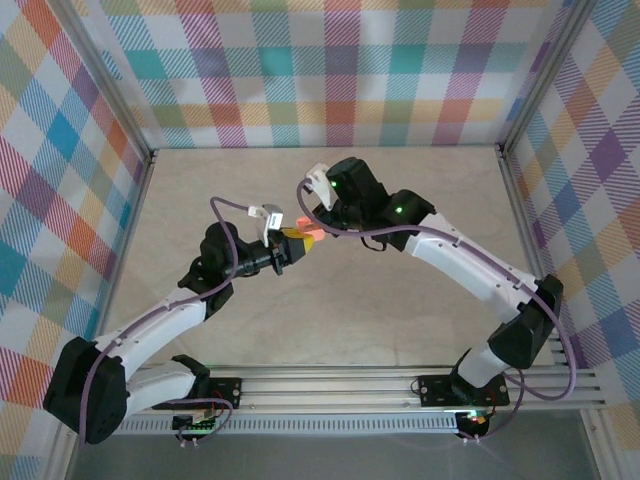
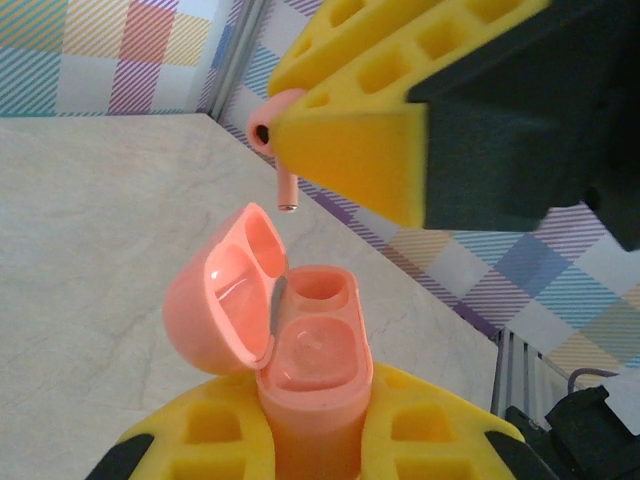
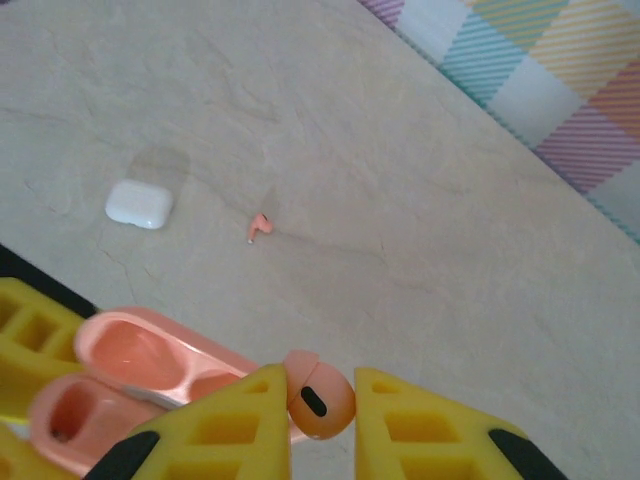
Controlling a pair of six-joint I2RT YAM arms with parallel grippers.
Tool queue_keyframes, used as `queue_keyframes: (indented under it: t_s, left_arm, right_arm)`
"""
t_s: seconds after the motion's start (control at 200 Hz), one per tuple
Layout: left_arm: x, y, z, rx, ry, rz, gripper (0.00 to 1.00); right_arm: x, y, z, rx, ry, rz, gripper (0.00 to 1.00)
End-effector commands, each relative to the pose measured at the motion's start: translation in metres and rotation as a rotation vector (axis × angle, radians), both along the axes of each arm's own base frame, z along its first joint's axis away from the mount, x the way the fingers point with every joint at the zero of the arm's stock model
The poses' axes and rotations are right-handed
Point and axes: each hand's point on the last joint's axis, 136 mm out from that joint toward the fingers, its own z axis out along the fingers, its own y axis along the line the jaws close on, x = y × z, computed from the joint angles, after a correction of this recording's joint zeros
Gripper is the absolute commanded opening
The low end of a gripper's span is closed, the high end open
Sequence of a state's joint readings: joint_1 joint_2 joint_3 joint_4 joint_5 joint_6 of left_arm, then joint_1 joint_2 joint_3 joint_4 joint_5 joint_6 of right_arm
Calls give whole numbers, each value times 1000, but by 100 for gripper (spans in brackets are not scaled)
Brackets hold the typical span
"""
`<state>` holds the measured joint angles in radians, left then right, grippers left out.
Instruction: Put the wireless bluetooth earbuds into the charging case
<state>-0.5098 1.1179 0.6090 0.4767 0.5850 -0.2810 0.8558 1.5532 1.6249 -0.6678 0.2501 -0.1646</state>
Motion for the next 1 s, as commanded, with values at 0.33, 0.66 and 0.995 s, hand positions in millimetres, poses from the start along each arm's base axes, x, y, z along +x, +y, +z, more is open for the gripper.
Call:
queue_keyframes:
  t_s: [0.33, 0.66, 0.995]
  left_arm:
    - [5, -6, 22, -29, -34, 9, 0]
    - [0, -9, 26, -19, -71, -21, 0]
    - [-7, -5, 30, -19, -94, -20, 0]
  right_arm:
    - [-21, 8, 21, 31, -27, 117, 20]
    - [-27, 12, 8, -14, 11, 164, 19]
    - [-27, 5, 6, -55, 5, 161, 18]
